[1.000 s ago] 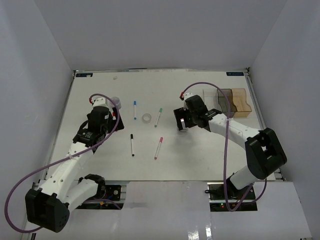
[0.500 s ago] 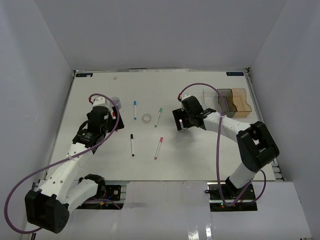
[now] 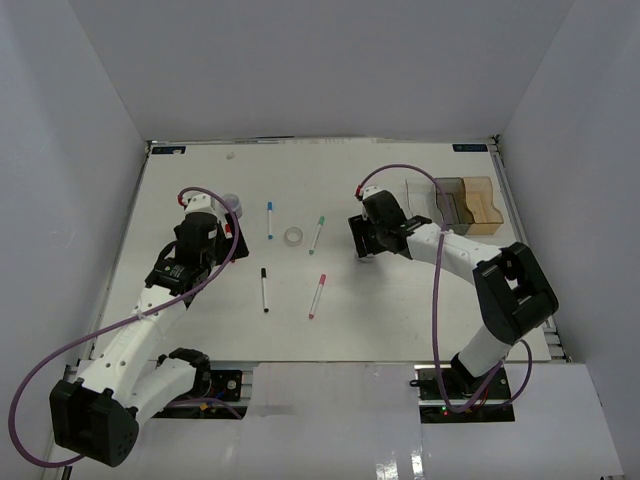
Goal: Sort the stationery into containers
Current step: Pick up the stationery from the center of the board, then place the stationery in the storage box.
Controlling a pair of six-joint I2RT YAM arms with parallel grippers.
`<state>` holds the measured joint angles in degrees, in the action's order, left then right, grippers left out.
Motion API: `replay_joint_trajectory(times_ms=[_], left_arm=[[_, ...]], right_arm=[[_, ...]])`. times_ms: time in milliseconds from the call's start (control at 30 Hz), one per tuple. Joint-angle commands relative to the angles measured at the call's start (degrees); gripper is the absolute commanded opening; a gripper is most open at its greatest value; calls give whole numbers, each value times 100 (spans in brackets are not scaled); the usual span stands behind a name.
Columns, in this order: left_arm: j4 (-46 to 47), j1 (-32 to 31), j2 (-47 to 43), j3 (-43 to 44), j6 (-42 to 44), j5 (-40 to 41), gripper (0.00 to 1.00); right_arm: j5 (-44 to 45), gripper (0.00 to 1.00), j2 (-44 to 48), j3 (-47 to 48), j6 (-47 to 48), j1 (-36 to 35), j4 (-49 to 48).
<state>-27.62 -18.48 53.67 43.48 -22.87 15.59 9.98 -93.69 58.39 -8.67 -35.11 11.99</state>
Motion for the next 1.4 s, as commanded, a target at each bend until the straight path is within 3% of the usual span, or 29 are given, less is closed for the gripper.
replay_joint_trajectory(times_ms=[0, 167, 400, 700, 900, 1367], left_arm=[[160, 20, -67, -77, 72, -92, 98], [151, 20, -67, -86, 64, -101, 98], [151, 20, -137, -77, 72, -144, 98], [195, 20, -138, -103, 72, -259, 98], [186, 20, -102, -103, 64, -285, 98], [186, 20, 65, -103, 90, -364, 98]], right_arm=[[294, 41, 403, 401, 40, 31, -31], [882, 39, 694, 1146, 146, 478, 479], [918, 40, 685, 1727, -56, 2251, 796], [1173, 42, -61, 2448, -399, 3659, 954], [1094, 42, -851, 2747, -592, 4117, 937], [962, 46, -1845, 3301, -733, 4302, 928]])
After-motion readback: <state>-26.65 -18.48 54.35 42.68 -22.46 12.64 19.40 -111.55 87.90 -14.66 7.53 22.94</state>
